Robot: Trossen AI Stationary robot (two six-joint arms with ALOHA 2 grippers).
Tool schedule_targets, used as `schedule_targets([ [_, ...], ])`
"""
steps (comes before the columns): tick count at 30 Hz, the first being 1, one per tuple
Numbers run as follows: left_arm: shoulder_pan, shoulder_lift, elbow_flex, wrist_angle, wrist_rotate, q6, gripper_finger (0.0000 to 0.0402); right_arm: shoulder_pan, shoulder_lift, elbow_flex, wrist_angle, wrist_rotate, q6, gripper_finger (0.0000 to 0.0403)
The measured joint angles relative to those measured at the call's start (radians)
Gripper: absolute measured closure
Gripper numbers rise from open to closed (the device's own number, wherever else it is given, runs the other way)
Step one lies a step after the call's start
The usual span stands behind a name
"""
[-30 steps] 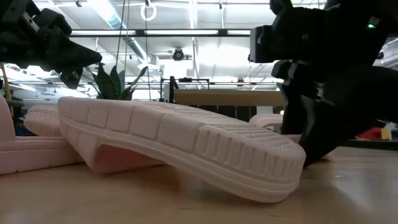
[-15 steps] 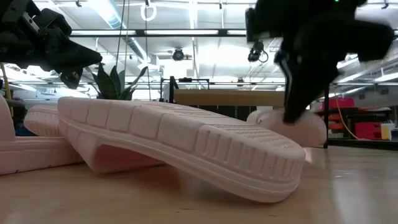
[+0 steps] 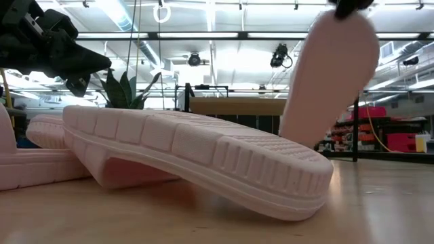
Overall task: Pick and place slides into the shelf
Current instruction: Put the pink slipper on the shelf
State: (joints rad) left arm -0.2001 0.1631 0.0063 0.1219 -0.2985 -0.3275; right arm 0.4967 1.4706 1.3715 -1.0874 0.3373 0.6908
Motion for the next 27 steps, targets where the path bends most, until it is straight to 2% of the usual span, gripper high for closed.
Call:
schedule_targets([
  [5, 0.000, 0.000, 0.000, 0.000, 0.000, 0.000, 0.0361, 0.004, -0.085, 0.096, -0.066, -0.086, 0.004, 0.0382],
  [11, 0.000, 0.000, 0.000, 0.000, 0.000, -0.001, 0.0367, 0.004, -0.073, 0.363, -0.189, -0.110, 0.004, 0.0382],
  [16, 0.000, 0.000, 0.000, 0.000, 0.000, -0.052, 0.0374, 0.003, -0.007, 0.602, -0.252, 0.006, -0.117, 0.0382],
  [19, 0.000, 0.000, 0.000, 0.000, 0.000, -0.054, 0.0372, -0.022, 0.034, 0.700, -0.377, 0.102, -0.153, 0.0382],
  [22, 0.000, 0.000, 0.000, 0.000, 0.000, -0.054, 0.0367, -0.060, 0.059, 0.747, -0.493, 0.154, -0.158, 0.0382],
  [27, 0.000, 0.000, 0.000, 0.000, 0.000, -0.054, 0.0361, -0.125, 0.040, 0.733, -0.483, 0.166, -0.263, 0.0382],
])
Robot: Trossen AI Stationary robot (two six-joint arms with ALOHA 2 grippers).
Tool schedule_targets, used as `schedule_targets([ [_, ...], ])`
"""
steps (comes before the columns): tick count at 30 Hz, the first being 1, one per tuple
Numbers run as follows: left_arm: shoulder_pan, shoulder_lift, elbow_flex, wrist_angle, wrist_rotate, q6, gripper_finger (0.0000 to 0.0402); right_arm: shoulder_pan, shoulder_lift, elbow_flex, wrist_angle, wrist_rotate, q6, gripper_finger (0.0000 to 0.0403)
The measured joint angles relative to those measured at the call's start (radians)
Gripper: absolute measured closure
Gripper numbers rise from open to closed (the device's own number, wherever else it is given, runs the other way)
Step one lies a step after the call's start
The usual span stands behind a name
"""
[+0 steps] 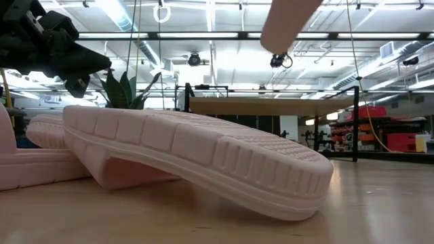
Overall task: Pick and place slides into the shelf
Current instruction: Put the pink slipper on the shelf
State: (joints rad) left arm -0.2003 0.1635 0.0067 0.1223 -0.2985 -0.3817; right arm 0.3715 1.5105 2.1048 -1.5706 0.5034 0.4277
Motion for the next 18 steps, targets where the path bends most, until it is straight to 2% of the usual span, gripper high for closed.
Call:
schedule_targets([
  [10, 0.000, 0.000, 0.000, 0.008, 0.000, 0.004, 0.0374, -0.140, -0.033, -0.003, -0.002, -0.004, -0.101, 0.0382],
  [18, 0.001, 0.000, 0.000, 0.008, -0.005, 0.011, 0.0364, -0.272, -0.034, -0.004, 0.000, -0.010, -0.257, 0.0383],
])
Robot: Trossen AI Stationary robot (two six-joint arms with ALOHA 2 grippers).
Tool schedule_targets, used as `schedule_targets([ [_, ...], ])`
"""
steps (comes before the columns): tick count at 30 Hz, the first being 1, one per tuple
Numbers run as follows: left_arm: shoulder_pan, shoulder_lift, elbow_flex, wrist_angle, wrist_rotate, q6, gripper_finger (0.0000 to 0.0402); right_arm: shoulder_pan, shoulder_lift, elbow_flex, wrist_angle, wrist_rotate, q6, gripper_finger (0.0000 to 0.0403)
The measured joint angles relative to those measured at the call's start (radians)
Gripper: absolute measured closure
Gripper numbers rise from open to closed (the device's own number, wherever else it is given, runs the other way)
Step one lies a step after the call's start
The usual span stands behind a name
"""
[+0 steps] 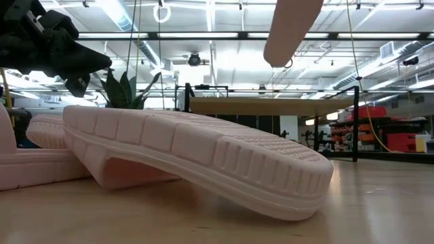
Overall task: Pick and place slides into the shelf
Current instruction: Put the pink slipper on the shelf
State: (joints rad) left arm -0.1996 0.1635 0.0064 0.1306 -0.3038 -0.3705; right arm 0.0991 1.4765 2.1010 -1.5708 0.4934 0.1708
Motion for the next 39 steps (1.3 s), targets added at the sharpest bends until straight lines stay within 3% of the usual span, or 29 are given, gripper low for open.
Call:
schedule_targets([
  [6, 0.000, 0.002, 0.043, 0.037, -0.024, 0.069, 0.0366, -0.106, 0.000, 0.000, -0.001, -0.011, -0.058, 0.0383],
  [17, 0.000, 0.040, 0.380, 0.005, -0.046, 0.278, 0.0369, -0.265, 0.000, 0.000, 0.000, -0.076, -0.235, 0.0383],
  [29, 0.000, 0.362, 0.738, -0.057, -0.070, 0.384, 0.0318, -0.492, -0.004, -0.043, 0.001, -0.203, -0.459, 0.0383],
  [39, 0.012, 0.649, 1.006, -0.133, -0.070, 0.469, 0.0281, -0.591, -0.087, -0.363, 0.110, -0.291, -0.627, 0.0384],
])
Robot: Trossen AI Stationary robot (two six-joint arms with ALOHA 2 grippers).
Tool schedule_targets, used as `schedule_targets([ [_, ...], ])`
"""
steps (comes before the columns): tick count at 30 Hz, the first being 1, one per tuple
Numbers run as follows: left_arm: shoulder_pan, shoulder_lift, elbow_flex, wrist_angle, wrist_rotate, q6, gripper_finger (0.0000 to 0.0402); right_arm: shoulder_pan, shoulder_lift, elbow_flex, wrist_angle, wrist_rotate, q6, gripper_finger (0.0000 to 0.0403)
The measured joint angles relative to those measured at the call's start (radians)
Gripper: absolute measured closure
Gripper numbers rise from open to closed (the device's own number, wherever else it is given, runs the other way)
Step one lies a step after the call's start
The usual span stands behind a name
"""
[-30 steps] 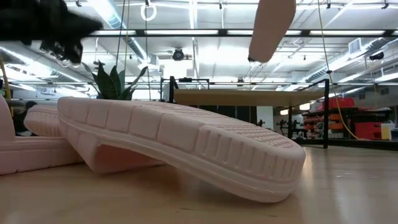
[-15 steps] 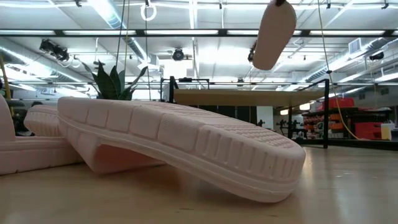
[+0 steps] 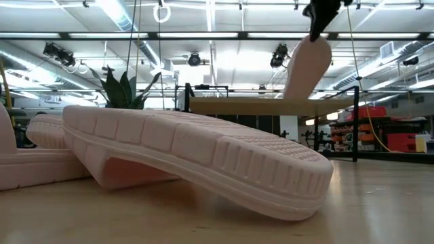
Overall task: Pick and place slides into the shelf
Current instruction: Put the pink slipper on the shelf
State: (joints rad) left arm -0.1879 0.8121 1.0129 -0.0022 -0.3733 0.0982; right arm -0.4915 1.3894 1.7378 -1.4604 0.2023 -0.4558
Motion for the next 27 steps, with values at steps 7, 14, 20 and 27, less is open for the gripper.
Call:
schedule_targets([
  [7, 0.050, 0.094, 0.060, -0.027, -0.002, -0.021, 0.0266, 0.012, -0.110, -0.258, 0.072, -0.056, 0.025, 0.0384],
  [14, 0.086, 0.119, 0.060, -0.027, 0.000, -0.067, 0.0257, 0.065, -0.213, -0.424, 0.181, -0.098, 0.122, 0.0384],
  [20, 0.109, 0.118, 0.060, -0.025, 0.000, -0.068, 0.0256, 0.117, -0.251, -0.506, 0.209, -0.100, 0.177, 0.0384],
  [27, 0.130, 0.117, 0.060, -0.024, 0.000, -0.068, 0.0263, 0.137, -0.255, -0.594, 0.250, -0.109, 0.219, 0.0375],
])
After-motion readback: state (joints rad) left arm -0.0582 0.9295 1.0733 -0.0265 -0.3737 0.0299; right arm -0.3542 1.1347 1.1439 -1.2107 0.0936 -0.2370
